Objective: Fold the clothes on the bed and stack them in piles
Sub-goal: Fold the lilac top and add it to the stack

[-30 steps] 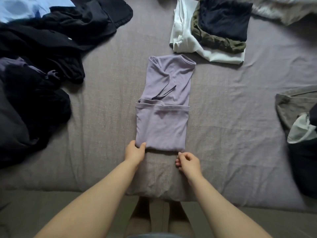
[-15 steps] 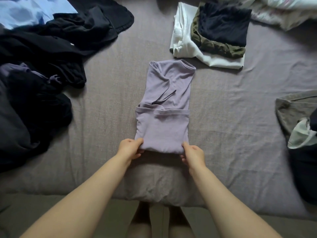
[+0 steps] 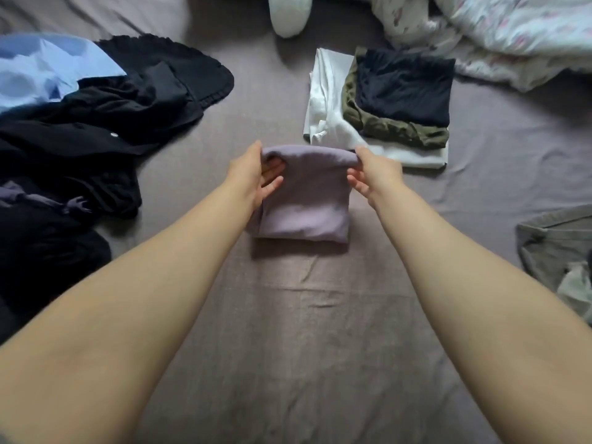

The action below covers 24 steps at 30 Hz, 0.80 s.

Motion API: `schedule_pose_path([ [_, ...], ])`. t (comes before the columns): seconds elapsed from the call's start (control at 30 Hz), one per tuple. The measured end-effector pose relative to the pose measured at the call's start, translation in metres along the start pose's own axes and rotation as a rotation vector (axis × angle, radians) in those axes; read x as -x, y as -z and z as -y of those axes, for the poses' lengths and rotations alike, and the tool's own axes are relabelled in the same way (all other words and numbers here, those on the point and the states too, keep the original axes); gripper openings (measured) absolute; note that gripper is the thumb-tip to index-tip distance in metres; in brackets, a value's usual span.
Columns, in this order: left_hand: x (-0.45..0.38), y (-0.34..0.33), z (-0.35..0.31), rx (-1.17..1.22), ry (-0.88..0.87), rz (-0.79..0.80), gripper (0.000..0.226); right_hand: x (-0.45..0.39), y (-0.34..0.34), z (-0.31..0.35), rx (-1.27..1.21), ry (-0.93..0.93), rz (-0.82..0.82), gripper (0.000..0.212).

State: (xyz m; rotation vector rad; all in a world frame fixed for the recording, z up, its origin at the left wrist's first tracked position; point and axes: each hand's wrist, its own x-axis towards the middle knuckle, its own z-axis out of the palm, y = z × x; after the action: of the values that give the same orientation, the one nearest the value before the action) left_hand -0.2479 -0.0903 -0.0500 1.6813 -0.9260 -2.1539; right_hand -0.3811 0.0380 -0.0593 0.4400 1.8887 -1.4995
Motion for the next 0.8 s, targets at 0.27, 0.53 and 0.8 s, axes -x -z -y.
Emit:
schedule_pose_path([
  [0.27,-0.040,0.011,0.059,-0.925,-0.177,-0.317,0.074,-0.039,0.015,-0.057,0.367,-0.069,-0.004,0.046],
  [0.53,-0.063,0.012,0.054,-0.945,-0.206,-0.196,0.064,-0.022,-0.020,-0.081,0.405,0.009,0.091,0.064],
  [0.8,0.006,-0.048,0.034,-0.542,-0.641,-0.037,0.014,0.011,0.011,-0.007,0.492,0.544,0.122,0.037],
])
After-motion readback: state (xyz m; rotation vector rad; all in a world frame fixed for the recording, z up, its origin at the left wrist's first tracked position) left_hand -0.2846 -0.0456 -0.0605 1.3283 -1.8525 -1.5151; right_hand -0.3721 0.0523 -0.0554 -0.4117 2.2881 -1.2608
